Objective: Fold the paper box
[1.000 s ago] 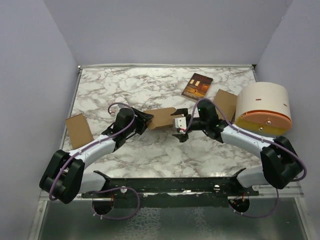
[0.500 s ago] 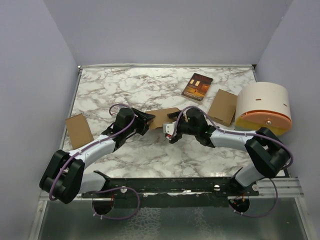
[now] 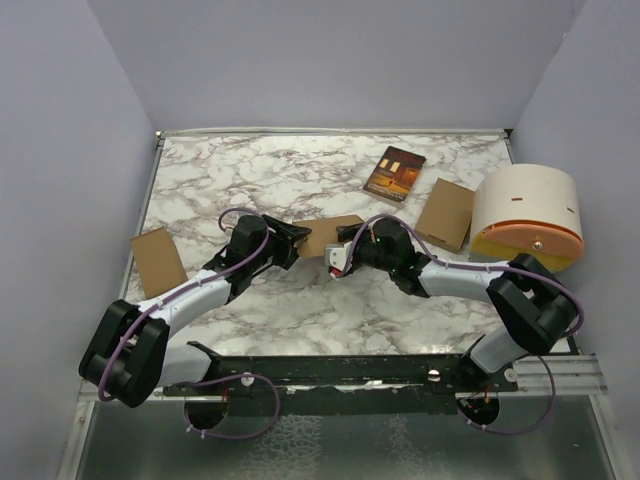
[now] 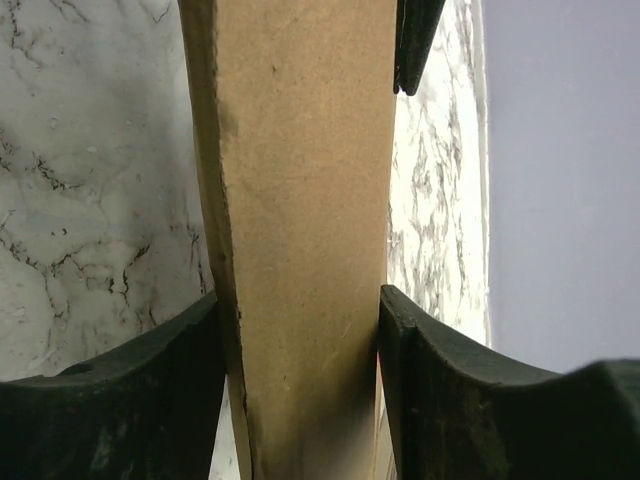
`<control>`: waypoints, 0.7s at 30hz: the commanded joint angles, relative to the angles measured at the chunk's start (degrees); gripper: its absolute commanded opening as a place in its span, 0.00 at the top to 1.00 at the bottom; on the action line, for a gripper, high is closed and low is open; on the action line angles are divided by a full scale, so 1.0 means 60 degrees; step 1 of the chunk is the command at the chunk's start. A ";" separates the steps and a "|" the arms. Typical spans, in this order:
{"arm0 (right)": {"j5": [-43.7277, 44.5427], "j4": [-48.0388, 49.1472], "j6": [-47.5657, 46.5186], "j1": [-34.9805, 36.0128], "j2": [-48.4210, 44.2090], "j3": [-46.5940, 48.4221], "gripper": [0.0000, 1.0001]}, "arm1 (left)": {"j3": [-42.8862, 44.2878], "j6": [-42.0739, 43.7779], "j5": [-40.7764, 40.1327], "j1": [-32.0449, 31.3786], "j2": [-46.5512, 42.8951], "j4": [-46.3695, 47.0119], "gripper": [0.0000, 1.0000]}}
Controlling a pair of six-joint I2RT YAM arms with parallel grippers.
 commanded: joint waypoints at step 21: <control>-0.1287 -0.0858 0.3444 -0.0680 -0.0441 0.0963 0.54 | 0.0110 0.1081 -0.1308 0.0028 -0.2344 -0.1428 0.19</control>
